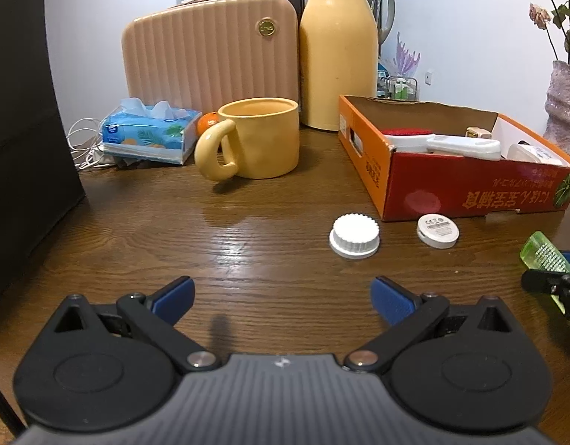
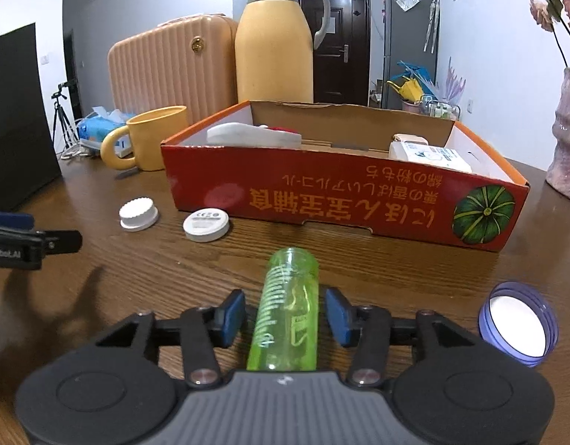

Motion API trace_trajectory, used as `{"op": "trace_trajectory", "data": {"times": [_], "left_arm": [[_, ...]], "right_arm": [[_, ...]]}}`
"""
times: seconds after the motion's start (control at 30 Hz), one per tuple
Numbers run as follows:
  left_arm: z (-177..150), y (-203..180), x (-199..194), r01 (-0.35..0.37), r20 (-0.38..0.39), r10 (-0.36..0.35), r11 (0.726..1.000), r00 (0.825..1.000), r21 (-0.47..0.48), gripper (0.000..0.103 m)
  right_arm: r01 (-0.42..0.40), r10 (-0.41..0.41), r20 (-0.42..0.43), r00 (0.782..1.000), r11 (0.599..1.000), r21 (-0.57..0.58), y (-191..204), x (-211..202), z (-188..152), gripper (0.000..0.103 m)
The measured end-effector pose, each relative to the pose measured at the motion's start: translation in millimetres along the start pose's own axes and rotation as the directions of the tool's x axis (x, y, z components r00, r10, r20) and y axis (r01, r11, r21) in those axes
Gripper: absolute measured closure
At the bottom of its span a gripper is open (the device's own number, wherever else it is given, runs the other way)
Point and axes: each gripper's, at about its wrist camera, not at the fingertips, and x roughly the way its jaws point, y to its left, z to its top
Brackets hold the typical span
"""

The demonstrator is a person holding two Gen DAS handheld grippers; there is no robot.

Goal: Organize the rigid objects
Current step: 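Grasp the white ribbed cap with the left gripper while the right gripper holds the green bottle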

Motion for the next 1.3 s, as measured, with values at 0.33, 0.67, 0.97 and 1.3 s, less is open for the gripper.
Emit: {"op": "trace_trajectory", "data": {"times": [0.33,0.67,0.97,1.3], "left_arm": [[15.9,-27.7,17.8,0.011,0.020,-0.011,1.000,1.000,0.021,0.000],[32.2,-35.3,50.7,-0.010,-0.027,0.009,1.000,1.000,-0.012,0.000],[34.9,-35.6,69.1,-0.004,-0.079,0.002,1.000,0.997,-0.016,0.007],[32.1,-43.0,59.3,0.071,-0.060,-0.070,0.997,0.996,0.018,0.062]], "right_arm": [[0.010,-0.013,0.073,0.997,0.999,0.043,-8.3,-15.0,3.3,0.073],[0.035,-0.061,0.212,0.975,0.992,0.123,-27.0,-47.7,10.9,0.073],[0.081,-0.118,0.222,0.968,0.982,0.170,-42.1,-50.5,11.4,0.073],[0.092,-0.129,0.212,0.969,0.981,0.173,-41.8,-46.1,9.2,0.073]]}}
